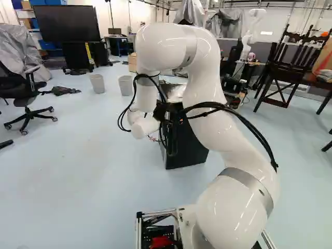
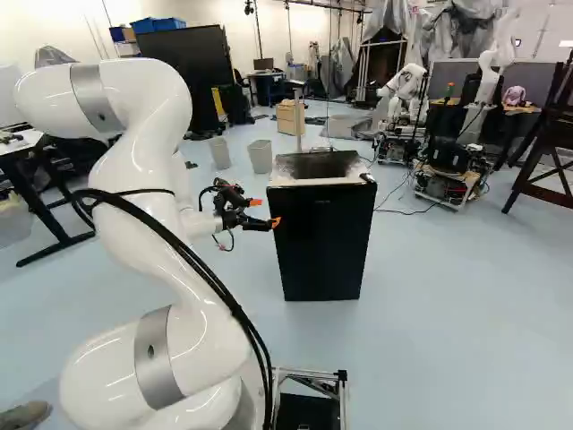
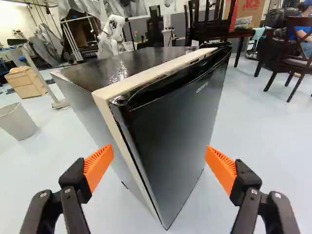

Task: Grab a drink from the fridge

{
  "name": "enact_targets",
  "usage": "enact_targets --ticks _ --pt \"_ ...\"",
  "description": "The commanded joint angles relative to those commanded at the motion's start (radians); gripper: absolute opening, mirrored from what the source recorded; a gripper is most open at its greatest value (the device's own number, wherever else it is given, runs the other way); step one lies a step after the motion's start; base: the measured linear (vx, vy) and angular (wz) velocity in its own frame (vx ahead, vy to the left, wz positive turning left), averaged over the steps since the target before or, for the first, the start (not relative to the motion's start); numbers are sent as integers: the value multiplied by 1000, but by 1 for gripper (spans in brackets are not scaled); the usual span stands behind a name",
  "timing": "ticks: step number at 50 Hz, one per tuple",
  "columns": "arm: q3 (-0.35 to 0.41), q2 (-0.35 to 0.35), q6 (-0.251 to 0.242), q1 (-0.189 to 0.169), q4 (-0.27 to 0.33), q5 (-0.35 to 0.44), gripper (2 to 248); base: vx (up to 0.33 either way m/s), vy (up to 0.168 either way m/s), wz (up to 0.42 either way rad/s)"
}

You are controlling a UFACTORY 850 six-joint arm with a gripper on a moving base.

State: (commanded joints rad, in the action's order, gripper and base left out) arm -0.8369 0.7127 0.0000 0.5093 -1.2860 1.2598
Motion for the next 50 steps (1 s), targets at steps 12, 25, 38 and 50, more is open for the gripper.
enact_targets --ticks 12,25,38,50 --pt "-8 4 0 -6 0 14 247 0 0 0" --pt "-20 10 0 -10 0 33 247 0 0 0" --pt "-32 17 0 -13 0 52 247 0 0 0" --pt "-38 20 0 -16 0 69 247 0 0 0"
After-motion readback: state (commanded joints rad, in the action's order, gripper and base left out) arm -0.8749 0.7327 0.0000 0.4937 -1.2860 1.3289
